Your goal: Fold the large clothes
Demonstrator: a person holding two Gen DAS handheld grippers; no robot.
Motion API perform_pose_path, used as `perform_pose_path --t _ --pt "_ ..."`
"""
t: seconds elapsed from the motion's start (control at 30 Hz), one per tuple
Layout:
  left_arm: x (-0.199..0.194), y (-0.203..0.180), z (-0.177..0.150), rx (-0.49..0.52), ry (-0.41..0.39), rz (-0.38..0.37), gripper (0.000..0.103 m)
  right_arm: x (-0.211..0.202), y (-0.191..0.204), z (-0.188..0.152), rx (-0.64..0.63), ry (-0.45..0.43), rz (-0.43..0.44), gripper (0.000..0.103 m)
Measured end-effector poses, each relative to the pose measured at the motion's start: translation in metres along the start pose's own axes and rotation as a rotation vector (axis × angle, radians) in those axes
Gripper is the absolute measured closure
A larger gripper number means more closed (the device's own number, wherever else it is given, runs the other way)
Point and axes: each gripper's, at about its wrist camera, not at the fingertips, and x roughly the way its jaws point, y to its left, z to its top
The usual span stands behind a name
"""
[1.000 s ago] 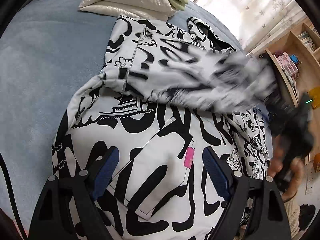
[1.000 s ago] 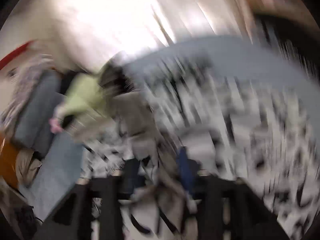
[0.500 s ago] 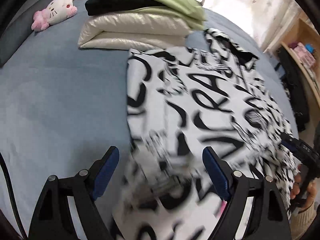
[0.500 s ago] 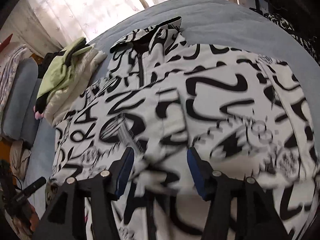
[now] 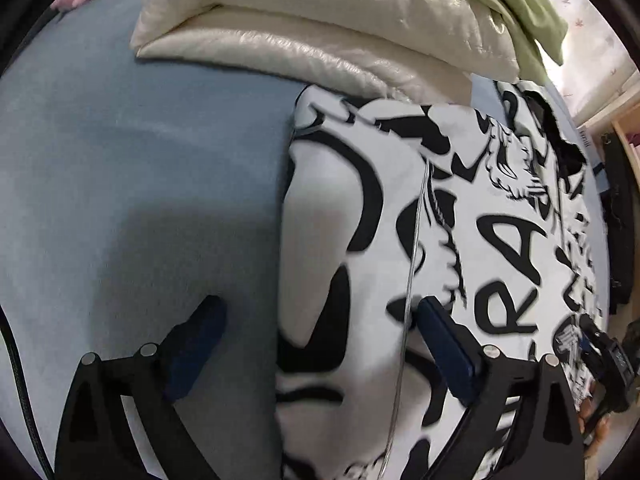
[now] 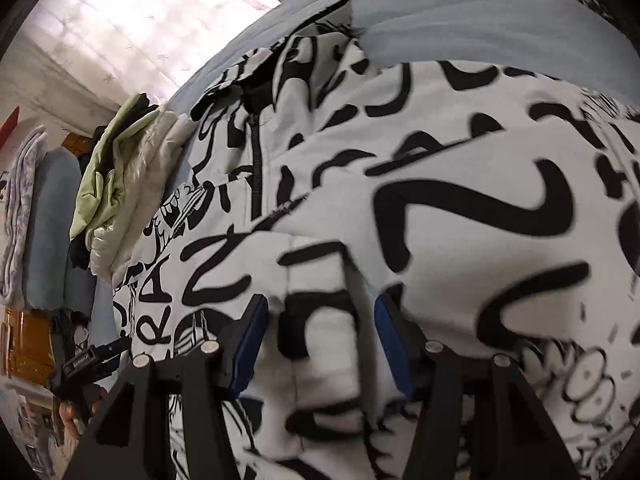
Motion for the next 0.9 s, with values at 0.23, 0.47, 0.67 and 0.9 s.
perform_pose_path --t 0.23,0.47,0.67,0.9 --pt "-0.02 -0.029 -0.006 0.057 -0.197 0.081 0.096 -0.007 0.035 0.001 -0.17 -0.101 -0.059 0.076" --pt "-0.019 -0.033 -0.025 0.109 -0.395 0.211 0.096 -0.001 0.05 -0.005 -0.277 -0.215 -0.18 0.076" --pt "-0.023 -0.04 -0.024 0.139 -0.363 0.238 0.078 0.003 0.042 -0.008 -0.23 -0.131 -0.279 0.058" --pt "-0.071 -0.054 -0.06 0.172 -0.4 0.191 0.058 -0.049 0.074 -0.031 -0.3 -0.258 -0.296 0.048"
